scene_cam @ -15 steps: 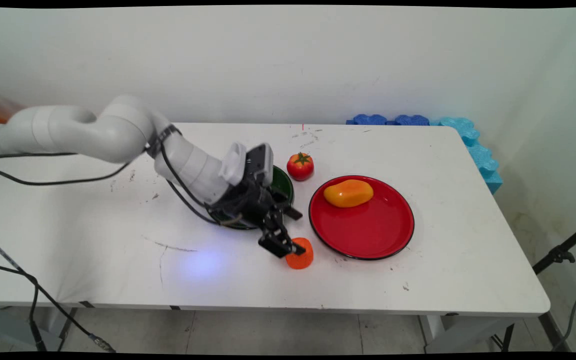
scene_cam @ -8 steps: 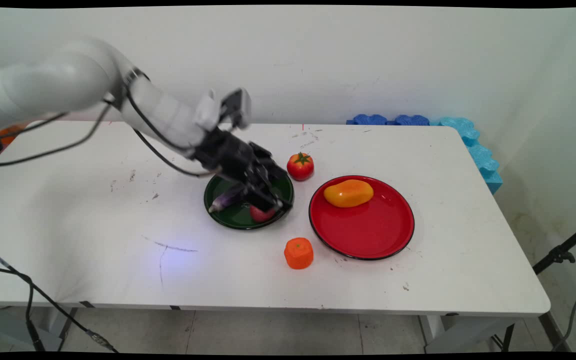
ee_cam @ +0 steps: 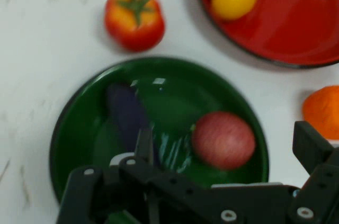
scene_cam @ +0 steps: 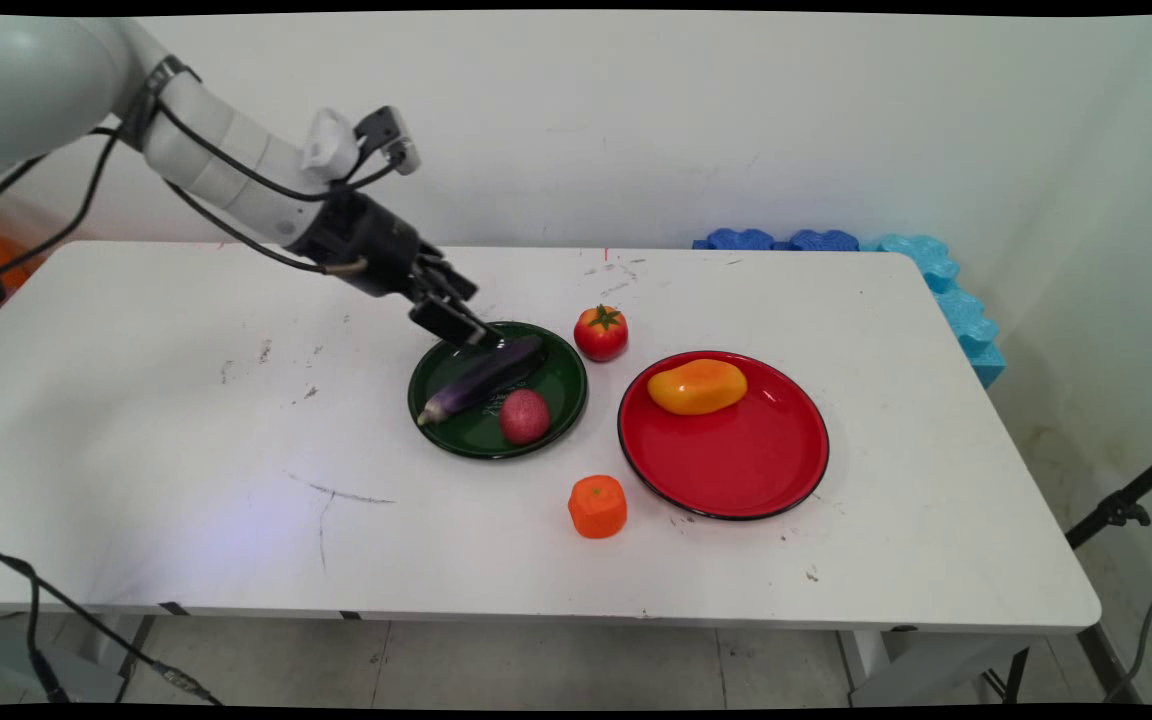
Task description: Pick up the eggplant from the green plate
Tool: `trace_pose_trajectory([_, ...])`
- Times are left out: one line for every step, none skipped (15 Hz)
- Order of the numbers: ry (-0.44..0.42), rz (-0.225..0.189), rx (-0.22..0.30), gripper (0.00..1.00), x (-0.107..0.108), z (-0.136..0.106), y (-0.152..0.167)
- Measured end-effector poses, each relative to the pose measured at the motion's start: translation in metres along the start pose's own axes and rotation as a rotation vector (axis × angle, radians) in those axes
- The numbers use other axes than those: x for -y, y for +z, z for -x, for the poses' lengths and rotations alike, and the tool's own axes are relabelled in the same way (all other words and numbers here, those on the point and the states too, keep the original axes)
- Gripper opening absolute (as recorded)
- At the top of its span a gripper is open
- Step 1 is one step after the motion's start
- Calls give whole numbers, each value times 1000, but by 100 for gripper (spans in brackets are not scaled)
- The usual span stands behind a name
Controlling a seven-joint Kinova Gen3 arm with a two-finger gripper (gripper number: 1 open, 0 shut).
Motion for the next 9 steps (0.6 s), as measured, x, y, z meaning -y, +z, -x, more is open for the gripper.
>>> trace_pose_trajectory([-37, -21, 17, 100, 4, 6, -1])
trace_pose_trajectory([-69, -41, 34, 100, 6, 12, 0])
trace_pose_trajectory([-94, -56, 45, 100, 8, 18, 2])
trace_pose_trajectory([-121, -73, 56, 100, 10, 24, 6])
trace_pose_trajectory([-146, -87, 66, 100, 12, 29, 11])
trace_pose_trajectory([-170, -101, 75, 100, 13, 35, 17])
trace_pose_trajectory([-188, -113, 82, 100, 14, 40, 22])
trace_pose_trajectory([-208, -126, 90, 100, 14, 45, 29])
trace_pose_trajectory([-225, -137, 95, 100, 14, 50, 36])
